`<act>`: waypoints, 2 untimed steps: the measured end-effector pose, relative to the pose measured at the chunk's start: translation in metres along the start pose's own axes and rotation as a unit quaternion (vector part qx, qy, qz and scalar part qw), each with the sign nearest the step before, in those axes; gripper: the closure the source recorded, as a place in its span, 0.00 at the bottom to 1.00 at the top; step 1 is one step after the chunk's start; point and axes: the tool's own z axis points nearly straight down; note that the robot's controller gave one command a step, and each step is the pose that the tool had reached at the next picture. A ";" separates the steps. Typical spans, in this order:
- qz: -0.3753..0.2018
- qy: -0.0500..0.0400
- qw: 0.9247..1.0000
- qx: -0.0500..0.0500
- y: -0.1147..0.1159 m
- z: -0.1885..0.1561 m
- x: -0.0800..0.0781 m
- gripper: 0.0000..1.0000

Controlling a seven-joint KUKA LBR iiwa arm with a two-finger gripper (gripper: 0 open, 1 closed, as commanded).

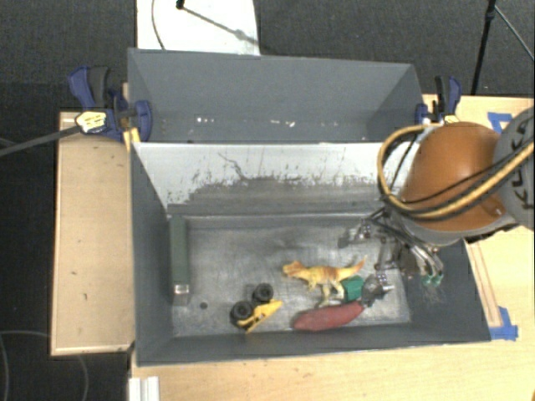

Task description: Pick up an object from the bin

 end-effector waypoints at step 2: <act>-0.116 -0.004 0.993 0.001 -0.001 0.098 -0.025 1.00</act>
Offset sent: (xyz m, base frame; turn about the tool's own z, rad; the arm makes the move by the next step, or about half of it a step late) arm 0.0000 0.0000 0.0000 0.0000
